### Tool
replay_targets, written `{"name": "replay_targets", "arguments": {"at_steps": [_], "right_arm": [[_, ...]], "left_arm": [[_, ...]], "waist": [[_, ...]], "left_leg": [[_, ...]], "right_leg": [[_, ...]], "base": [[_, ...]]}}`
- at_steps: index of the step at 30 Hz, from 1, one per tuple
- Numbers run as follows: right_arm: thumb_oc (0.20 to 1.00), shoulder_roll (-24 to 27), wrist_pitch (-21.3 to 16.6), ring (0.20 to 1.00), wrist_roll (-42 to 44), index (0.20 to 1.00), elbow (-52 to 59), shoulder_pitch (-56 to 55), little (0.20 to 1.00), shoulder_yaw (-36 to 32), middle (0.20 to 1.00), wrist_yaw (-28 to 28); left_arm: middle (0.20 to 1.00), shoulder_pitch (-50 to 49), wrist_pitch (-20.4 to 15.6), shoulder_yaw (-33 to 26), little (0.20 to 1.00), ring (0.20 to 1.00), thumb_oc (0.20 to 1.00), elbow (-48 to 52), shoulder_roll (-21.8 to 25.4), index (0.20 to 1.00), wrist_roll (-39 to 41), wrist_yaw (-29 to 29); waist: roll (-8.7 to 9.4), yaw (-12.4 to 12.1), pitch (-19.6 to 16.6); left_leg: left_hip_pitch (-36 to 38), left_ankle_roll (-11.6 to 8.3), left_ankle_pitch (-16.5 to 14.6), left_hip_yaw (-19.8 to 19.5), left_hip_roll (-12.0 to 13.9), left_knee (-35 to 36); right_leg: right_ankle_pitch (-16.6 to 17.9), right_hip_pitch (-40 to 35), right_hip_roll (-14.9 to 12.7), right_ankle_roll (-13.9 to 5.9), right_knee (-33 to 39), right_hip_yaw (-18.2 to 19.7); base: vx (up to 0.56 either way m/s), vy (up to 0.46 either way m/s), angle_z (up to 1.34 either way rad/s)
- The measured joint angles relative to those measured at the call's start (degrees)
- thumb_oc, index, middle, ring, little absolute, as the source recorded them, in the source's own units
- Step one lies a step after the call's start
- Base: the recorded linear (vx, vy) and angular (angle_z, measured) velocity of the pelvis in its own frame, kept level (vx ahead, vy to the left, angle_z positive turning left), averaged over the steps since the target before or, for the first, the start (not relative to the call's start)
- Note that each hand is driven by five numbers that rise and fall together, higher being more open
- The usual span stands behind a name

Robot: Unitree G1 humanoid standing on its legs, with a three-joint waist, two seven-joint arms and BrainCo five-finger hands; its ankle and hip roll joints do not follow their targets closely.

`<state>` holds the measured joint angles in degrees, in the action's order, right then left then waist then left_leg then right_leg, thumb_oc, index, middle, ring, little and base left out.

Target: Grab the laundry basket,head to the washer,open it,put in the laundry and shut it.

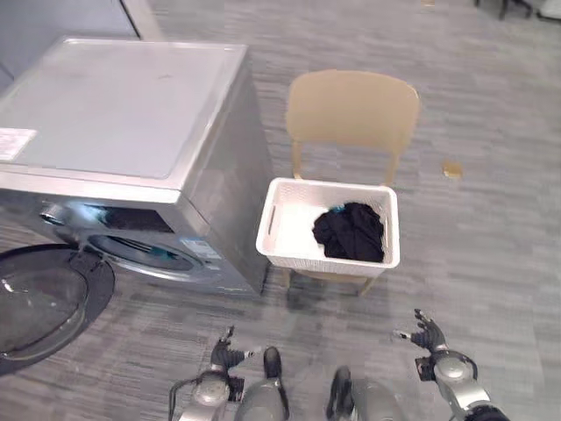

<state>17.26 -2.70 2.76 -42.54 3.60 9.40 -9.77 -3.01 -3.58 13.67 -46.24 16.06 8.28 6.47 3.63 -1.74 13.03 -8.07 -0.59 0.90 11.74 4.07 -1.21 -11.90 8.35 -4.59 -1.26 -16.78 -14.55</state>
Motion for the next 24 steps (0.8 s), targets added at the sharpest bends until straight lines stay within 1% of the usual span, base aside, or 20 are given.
{"name": "replay_targets", "arguments": {"at_steps": [2,3,4,5,7,8,9,11,12,13,14,15,16,17,18,19,20,22,23,24], "right_arm": [[1.000,0.5,0.1,1.000,-0.2,1.000,1.6,0.5,1.000,0.3,1.000,0.2],[1.000,0.5,0.0,1.000,-0.2,1.000,1.9,0.8,1.000,0.3,1.000,0.2],[1.000,0.5,0.0,1.000,-0.4,1.000,2.9,0.9,1.000,0.1,1.000,0.1],[1.000,0.5,0.2,1.000,-0.5,1.000,4.0,0.9,1.000,0.2,1.000,0.2],[1.000,1.0,0.3,1.000,-0.6,1.000,6.1,-0.2,1.000,1.0,1.000,0.3],[1.000,1.3,0.4,1.000,-0.7,1.000,7.3,-0.5,1.000,1.4,1.000,0.3],[1.000,2.5,0.4,1.000,-1.5,1.000,9.7,-0.4,1.000,2.5,1.000,0.3],[1.000,3.7,0.3,1.000,-2.9,1.000,13.4,-0.2,1.000,2.5,1.000,0.3],[1.000,4.8,0.3,1.000,-4.3,1.000,15.4,-0.2,1.000,2.8,1.000,0.2],[1.000,6.0,0.3,1.000,-5.6,1.000,17.3,-0.5,1.000,2.8,1.000,0.1],[1.000,7.3,-0.1,1.000,-7.8,1.000,18.7,-0.4,1.000,2.9,1.000,0.1],[1.000,8.2,0.0,1.000,-9.4,1.000,19.4,0.2,1.000,3.6,1.000,0.0],[1.000,9.9,-0.1,1.000,-10.9,1.000,19.8,1.4,1.000,5.4,1.000,0.0],[1.000,11.1,-0.2,1.000,-12.2,1.000,20.1,1.8,1.000,6.4,1.000,0.0],[1.000,11.3,-0.1,1.000,-13.4,1.000,20.2,2.3,1.000,6.2,1.000,-0.1],[1.000,12.2,0.0,1.000,-16.1,1.000,20.1,3.1,1.000,7.7,1.000,0.1],[1.000,13.1,-0.1,1.000,-18.0,1.000,19.4,4.6,1.000,9.5,1.000,0.1],[1.000,13.4,0.0,1.000,-20.8,1.000,18.0,7.6,1.000,10.5,1.000,0.1],[1.000,13.6,0.0,1.000,-21.0,1.000,16.4,9.6,1.000,12.0,1.000,0.0],[1.000,13.7,0.0,1.000,-22.2,1.000,14.8,11.9,1.000,13.0,1.000,0.0]], "left_arm": [[1.000,-1.5,0.0,-0.7,1.000,1.000,1.000,0.1,-0.1,1.000,0.0,0.0],[1.000,-2.1,0.2,-0.7,1.000,1.000,1.000,-0.1,-0.2,1.000,0.0,-0.1],[1.000,-2.3,0.4,-0.7,1.000,1.000,1.000,-0.2,-0.2,1.000,-0.2,-0.2],[1.000,-1.7,0.4,-0.9,1.000,1.000,1.000,-1.2,-0.1,1.000,-0.5,-0.1],[1.000,-0.5,0.4,-1.4,1.000,1.000,1.000,-2.1,-0.1,1.000,-0.6,-0.1],[1.000,0.1,0.3,-1.5,1.000,1.000,1.000,-1.7,0.1,1.000,-0.6,-0.1],[1.000,1.4,0.2,-2.2,1.000,1.000,1.000,-1.7,0.4,1.000,-0.6,0.0],[1.000,2.8,-0.1,-2.9,1.000,1.000,1.000,-1.4,1.3,1.000,-0.6,0.6],[1.000,3.5,-0.2,-2.9,1.000,1.000,1.000,-1.4,1.6,1.000,-0.6,0.8],[1.000,4.0,-0.2,-2.9,1.000,1.000,1.000,-1.3,1.6,1.000,-0.6,1.0],[1.000,3.9,-0.3,-2.8,1.000,1.000,1.000,-1.1,1.9,1.000,-0.7,1.1],[1.000,3.8,-0.4,-2.9,1.000,1.000,1.000,-1.7,2.0,1.000,-1.0,1.1],[1.000,3.8,-0.4,-2.9,1.000,1.000,1.000,-2.7,2.0,1.000,-1.9,1.1],[1.000,3.8,-0.4,-2.8,1.000,1.000,1.000,-3.3,2.1,1.000,-2.4,1.1],[1.000,3.5,-0.4,-2.9,1.000,1.000,1.000,-3.4,2.3,1.000,-2.4,1.1],[1.000,2.2,-0.5,-2.8,1.000,1.000,1.000,-3.1,2.2,1.000,-2.5,1.1],[1.000,0.9,-1.0,-2.7,1.000,1.000,1.000,-3.0,1.9,1.000,-2.8,1.1],[1.000,-0.9,-1.0,-2.6,1.000,1.000,1.000,-3.1,1.8,1.000,-3.6,1.0],[1.000,-1.5,-1.0,-2.6,1.000,1.000,1.000,-3.1,1.8,1.000,-4.2,1.0],[1.000,-2.1,-1.0,-2.6,1.000,1.000,1.000,-3.1,1.8,1.000,-4.5,0.9]], "waist": [[-0.47,-0.6,-0.2],[-1.12,-0.6,-0.4],[-1.86,-0.4,-0.7],[-1.33,-0.2,-0.5],[-1.13,-0.1,-0.4],[-0.78,-0.2,-0.5],[-0.84,-0.1,-0.4],[-0.87,0.0,-0.4],[-1.20,0.3,0.0],[-1.61,0.7,0.5],[-1.41,0.8,0.6],[-1.39,0.5,0.8],[-1.42,0.5,0.9],[-1.13,0.6,1.1],[-0.38,0.5,1.3],[-0.11,-0.2,1.4],[-0.41,-0.2,1.4],[-0.83,-0.8,1.4],[-0.91,-0.9,1.2],[-0.91,-2.0,1.2]], "left_leg": [[1.0,0.63,-0.2,-0.2,-1.1,0.7],[2.0,1.76,0.3,-0.4,-1.2,1.4],[3.4,1.88,0.0,0.4,-1.3,2.9],[3.7,1.99,0.4,0.2,-1.7,3.1],[5.0,2.29,0.1,0.9,-1.4,3.3],[5.2,2.51,0.0,1.0,-1.7,2.8],[5.1,3.32,-1.0,1.4,-2.0,2.1],[5.2,4.01,-1.8,0.9,-2.3,2.3],[5.5,4.33,-2.0,-0.2,-2.4,2.5],[5.7,4.47,-2.0,-1.3,-2.4,2.5],[6.0,4.57,-1.8,-1.6,-2.7,2.4],[6.3,4.64,-1.9,-1.9,-2.8,2.5],[6.2,4.60,-1.9,-2.2,-2.9,2.6],[6.2,4.49,-1.8,-2.9,-3.3,2.6],[6.4,4.42,-1.9,-3.4,-4.0,2.4],[7.0,4.23,-1.8,-4.6,-4.3,2.8],[7.3,3.68,-1.7,-5.1,-3.9,3.2],[6.7,3.02,-1.4,-5.9,-3.1,3.5],[6.1,2.28,-1.3,-6.2,-2.8,3.7],[5.2,1.53,-0.8,-6.3,-2.5,4.2]], "right_leg": [[2.2,-1.6,1.5,0.57,4.1,1.2],[3.7,-1.7,2.4,1.34,5.3,1.7],[4.1,-2.2,3.8,1.33,6.1,2.1],[4.5,-2.4,3.5,0.95,6.0,1.9],[4.3,-1.9,2.7,0.77,3.8,1.0],[4.3,-1.6,2.1,0.77,2.1,0.6],[4.3,-0.4,1.3,0.75,-0.6,0.4],[4.2,1.7,0.6,0.67,-4.8,1.2],[3.9,3.8,0.1,0.31,-8.6,1.9],[2.0,4.3,0.1,-0.78,-8.5,3.0],[2.3,4.7,-0.4,-1.45,-3.8,4.1],[2.8,5.2,-0.4,-2.19,-0.9,5.0],[3.5,5.6,-0.5,-3.28,2.5,6.2],[5.0,5.5,-0.7,-4.75,5.9,6.5],[8.5,5.1,-1.6,-5.36,8.0,6.5],[13.1,4.0,-1.8,-4.00,9.3,6.4],[15.3,3.0,-1.3,-3.80,11.3,6.2],[17.1,1.5,-0.2,-2.81,14.8,5.3],[18.0,1.3,0.5,-2.50,16.8,5.1],[19.3,1.3,1.1,-1.84,18.9,4.8]], "base": [[0.14,0.120,-0.30],[0.15,0.207,-0.45],[0.21,0.205,-0.31],[0.06,0.138,-0.18],[0.03,0.075,-0.11],[0.08,0.062,-0.13],[0.08,0.044,-0.14],[0.12,0.005,0.00],[0.10,-0.026,0.26],[0.09,-0.059,0.46],[0.10,-0.085,0.39],[0.07,-0.073,0.30],[0.02,-0.039,0.24],[0.03,-0.043,0.44],[0.06,-0.093,0.55],[0.04,-0.105,0.47],[0.02,-0.099,0.28],[0.00,-0.049,0.15],[-0.06,-0.062,0.11],[-0.14,-0.086,0.16]]}}
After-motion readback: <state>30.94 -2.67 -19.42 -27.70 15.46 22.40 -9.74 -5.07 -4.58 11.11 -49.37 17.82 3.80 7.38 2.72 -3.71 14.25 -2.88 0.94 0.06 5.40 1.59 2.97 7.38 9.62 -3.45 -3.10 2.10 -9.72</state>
